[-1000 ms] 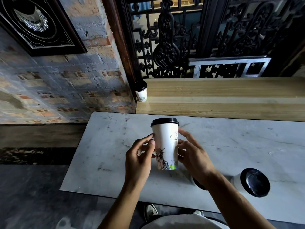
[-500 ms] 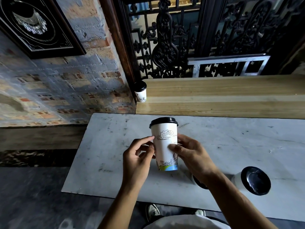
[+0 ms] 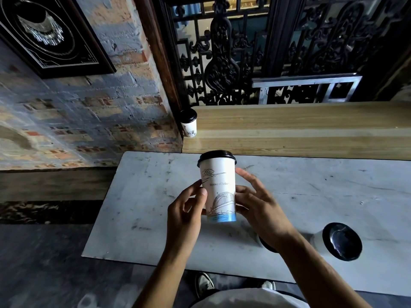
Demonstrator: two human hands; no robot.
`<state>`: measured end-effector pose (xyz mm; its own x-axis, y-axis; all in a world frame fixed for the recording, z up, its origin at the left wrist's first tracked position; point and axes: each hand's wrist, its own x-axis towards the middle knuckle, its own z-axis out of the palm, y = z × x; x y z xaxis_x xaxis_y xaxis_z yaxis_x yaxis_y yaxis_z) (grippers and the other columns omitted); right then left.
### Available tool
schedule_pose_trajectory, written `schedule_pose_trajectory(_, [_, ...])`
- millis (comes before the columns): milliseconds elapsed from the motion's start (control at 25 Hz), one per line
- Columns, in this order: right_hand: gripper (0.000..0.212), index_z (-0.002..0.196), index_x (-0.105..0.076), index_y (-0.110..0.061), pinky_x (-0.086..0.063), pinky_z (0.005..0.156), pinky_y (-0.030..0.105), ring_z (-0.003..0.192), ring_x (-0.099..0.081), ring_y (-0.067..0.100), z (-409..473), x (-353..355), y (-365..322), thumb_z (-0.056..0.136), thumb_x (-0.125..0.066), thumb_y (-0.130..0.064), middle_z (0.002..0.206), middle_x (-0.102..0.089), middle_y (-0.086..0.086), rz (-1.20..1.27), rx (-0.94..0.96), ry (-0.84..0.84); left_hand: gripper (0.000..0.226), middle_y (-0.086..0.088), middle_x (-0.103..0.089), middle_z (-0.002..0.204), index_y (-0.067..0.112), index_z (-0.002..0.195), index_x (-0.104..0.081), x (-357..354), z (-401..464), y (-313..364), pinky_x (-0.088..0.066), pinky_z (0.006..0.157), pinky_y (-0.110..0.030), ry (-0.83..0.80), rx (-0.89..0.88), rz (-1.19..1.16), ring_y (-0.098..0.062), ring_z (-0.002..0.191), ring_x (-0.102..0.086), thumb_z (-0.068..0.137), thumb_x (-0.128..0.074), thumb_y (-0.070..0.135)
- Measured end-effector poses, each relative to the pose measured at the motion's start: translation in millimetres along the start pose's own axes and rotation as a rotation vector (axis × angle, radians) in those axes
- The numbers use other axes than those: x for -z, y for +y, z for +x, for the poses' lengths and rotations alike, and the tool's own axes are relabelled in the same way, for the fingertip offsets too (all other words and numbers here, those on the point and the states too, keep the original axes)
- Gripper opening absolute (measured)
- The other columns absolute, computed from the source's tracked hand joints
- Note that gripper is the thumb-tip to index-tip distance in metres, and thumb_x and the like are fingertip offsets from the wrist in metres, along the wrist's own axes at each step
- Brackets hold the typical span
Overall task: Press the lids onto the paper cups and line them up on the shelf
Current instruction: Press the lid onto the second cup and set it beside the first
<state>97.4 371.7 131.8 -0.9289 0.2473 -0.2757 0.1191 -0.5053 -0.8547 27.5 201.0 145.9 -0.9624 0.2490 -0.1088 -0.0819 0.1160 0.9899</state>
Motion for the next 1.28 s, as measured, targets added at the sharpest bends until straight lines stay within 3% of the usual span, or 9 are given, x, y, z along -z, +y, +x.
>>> schedule_pose_trajectory(120, [0.061,0.142,-0.055,-0.023,-0.057,0.093,0.043,0.105,-0.069,0.031,2.6,0.5,5.1,0.085,-0.064,-0.003,0.123,-0.069,0.023,0.000,0.002,0.021,0.028,0.013,-0.081,0.102,0.038,0.106,-0.076,0.2,-1.4,0.7,-0.059,0.088,-0.035,-0.013,0.004,-0.041,-0.007,0.097,-0.075,0.080,-0.072,0.045])
schedule_pose_trajectory(280, [0.078,0.153,-0.045,-0.010,-0.040,0.115,0.064,0.130,-0.061,0.044,7.7,6.0,12.6,0.082,-0.076,-0.013,0.144,-0.061,0.024,-0.007,0.012,0.017,0.022,0.012,-0.081,0.100,0.038,0.102,-0.076,2.2,1.3,-3.2,-0.060,0.082,-0.031,0.027,-0.047,-0.033,-0.012,0.095,-0.076,0.091,-0.071,0.019])
schedule_pose_trajectory(400, [0.052,0.138,-0.061,-0.004,-0.046,0.112,0.056,0.125,-0.063,0.046,4.1,1.5,5.1,0.087,-0.068,-0.007,0.132,-0.070,0.024,-0.082,0.057,-0.049,0.038,0.002,-0.077,0.088,0.033,0.101,-0.076,5.4,4.0,-2.2,-0.056,0.070,-0.020,0.046,-0.114,-0.001,-0.016,0.078,-0.071,0.093,-0.067,-0.003])
schedule_pose_trajectory(520, [0.060,0.141,-0.057,-0.005,-0.053,0.103,0.049,0.122,-0.066,0.046,1.8,-0.5,3.6,0.083,-0.072,-0.005,0.128,-0.071,0.026,-0.041,0.030,-0.038,0.050,-0.008,-0.076,0.094,0.036,0.098,-0.078,7.4,4.5,-0.4,-0.057,0.070,-0.024,0.015,-0.166,0.020,-0.021,0.078,-0.071,0.090,-0.063,-0.011])
schedule_pose_trajectory(760, [0.060,0.139,-0.059,-0.018,-0.050,0.084,0.042,0.099,-0.065,0.034,2.3,-0.3,2.6,0.082,-0.069,-0.005,0.124,-0.072,0.026,0.059,-0.012,0.003,0.023,0.005,-0.081,0.099,0.034,0.101,-0.078,3.3,4.6,-0.7,-0.062,0.083,-0.042,0.063,-0.021,-0.082,-0.014,0.092,-0.075,0.088,-0.069,0.018])
schedule_pose_trajectory(880, [0.056,0.138,-0.061,-0.023,-0.045,0.086,0.047,0.100,-0.060,0.034,2.4,-0.6,2.5,0.085,-0.066,-0.006,0.116,-0.074,0.018,0.085,0.003,0.009,0.018,0.012,-0.081,0.094,0.030,0.103,-0.076,2.8,2.0,3.1,-0.062,0.078,-0.037,0.033,-0.007,-0.045,-0.007,0.087,-0.075,0.094,-0.070,0.016])
schedule_pose_trajectory(1080, [0.057,0.135,-0.063,-0.030,-0.053,0.093,0.046,0.104,-0.066,0.034,5.6,1.6,4.3,0.084,-0.070,-0.006,0.116,-0.066,0.019,0.018,0.045,0.016,0.030,0.001,-0.079,0.105,0.039,0.102,-0.078,1.8,-1.0,3.1,-0.058,0.078,-0.025,-0.019,-0.019,-0.031,-0.015,0.100,-0.074,0.076,-0.072,0.052])
schedule_pose_trajectory(1200, [0.069,0.142,-0.056,-0.025,-0.058,0.091,0.044,0.101,-0.072,0.033,5.9,0.4,4.1,0.078,-0.076,-0.005,0.126,-0.062,0.026,0.057,0.019,0.041,0.026,-0.001,-0.078,0.107,0.047,0.102,-0.077,0.8,0.0,0.0,-0.059,0.083,-0.032,-0.009,-0.036,-0.020,-0.018,0.101,-0.074,0.077,-0.072,0.052])
schedule_pose_trajectory(1280, [0.082,0.145,-0.054,-0.021,-0.056,0.098,0.050,0.111,-0.072,0.036,7.3,2.7,5.3,0.072,-0.090,-0.017,0.135,-0.062,0.025,0.031,0.018,0.051,0.021,0.005,-0.079,0.109,0.043,0.105,-0.076,1.2,1.3,-0.9,-0.059,0.089,-0.033,-0.002,-0.039,-0.025,-0.015,0.103,-0.074,0.084,-0.074,0.041])
